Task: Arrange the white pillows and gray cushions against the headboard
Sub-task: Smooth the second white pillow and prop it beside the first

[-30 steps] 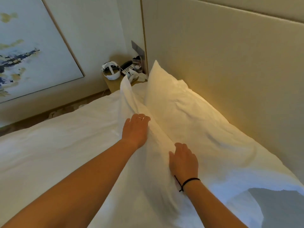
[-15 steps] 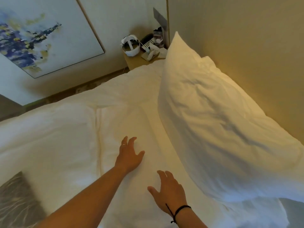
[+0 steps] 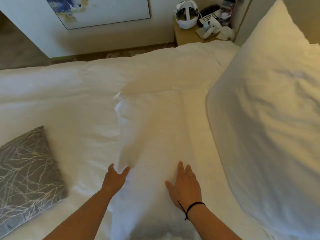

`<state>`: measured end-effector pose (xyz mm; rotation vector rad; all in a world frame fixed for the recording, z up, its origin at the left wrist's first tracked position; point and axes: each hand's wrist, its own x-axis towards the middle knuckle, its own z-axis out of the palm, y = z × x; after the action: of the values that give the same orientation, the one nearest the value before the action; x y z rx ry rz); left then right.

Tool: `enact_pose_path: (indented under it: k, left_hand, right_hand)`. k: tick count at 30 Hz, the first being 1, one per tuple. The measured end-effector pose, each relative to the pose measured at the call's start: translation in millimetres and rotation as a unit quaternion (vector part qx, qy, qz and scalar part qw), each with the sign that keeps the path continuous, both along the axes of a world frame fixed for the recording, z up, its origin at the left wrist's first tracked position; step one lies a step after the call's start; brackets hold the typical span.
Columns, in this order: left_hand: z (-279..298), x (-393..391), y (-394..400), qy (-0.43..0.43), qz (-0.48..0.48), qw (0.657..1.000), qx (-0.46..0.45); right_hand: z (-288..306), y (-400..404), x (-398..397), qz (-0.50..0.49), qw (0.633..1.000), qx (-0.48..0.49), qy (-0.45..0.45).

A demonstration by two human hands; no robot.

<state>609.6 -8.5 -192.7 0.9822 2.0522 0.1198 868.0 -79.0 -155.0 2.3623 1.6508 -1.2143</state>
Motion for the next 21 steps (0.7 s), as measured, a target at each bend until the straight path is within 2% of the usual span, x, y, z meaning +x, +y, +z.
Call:
enact_pose_path:
  k: [3, 5, 6, 8, 10, 13, 16, 19, 21]
  left_hand:
    - [-22.1, -6.0, 4.5, -0.155, 0.135, 0.977, -0.057]
    - [-25.3, -3.8, 7.9, -0.192, 0.161, 0.967, -0.052]
    - [-22.5, -1.3, 9.5, -0.172, 0.133, 0.976, -0.025]
    - [-6.9, 10.2, 14.4, -0.086, 0.014, 0.995, 0.048]
    - [24.8, 35.8, 18.3, -0.037, -0.107, 0.985, 0.127]
    - [81.2, 101.1, 19.6, -0.047, -0.218, 0.950, 0.220]
    - [115.8, 184.4, 24.8, -0.048, -0.369, 0.890, 0.261]
    - [128.0, 263.8, 34.6, -0.105, -0.457, 0.857, 0.216]
    - [123.0, 301.6, 38.6, -0.122, -0.488, 0.834, 0.227]
  right_hand:
    - [-2.3, 5.6, -11.7, 0.010, 1.000, 0.018, -0.016]
    - [0.2, 5.2, -11.2, 0.007, 1.000, 0.015, -0.013]
    - [3.2, 4.2, -10.2, 0.001, 1.000, 0.015, -0.007]
    - [14.1, 1.7, -6.7, -0.013, 0.999, 0.031, 0.016]
    - [32.7, -0.6, -2.5, -0.021, 0.996, 0.067, 0.049]
    - [70.7, -7.4, 7.7, -0.029, 0.988, 0.135, 0.075]
    - [103.6, -16.1, 27.9, -0.067, 0.977, 0.189, 0.067]
    - [122.0, -27.9, 71.5, -0.129, 0.972, 0.199, -0.004]
    - [125.9, -38.1, 109.1, -0.137, 0.972, 0.173, -0.076]
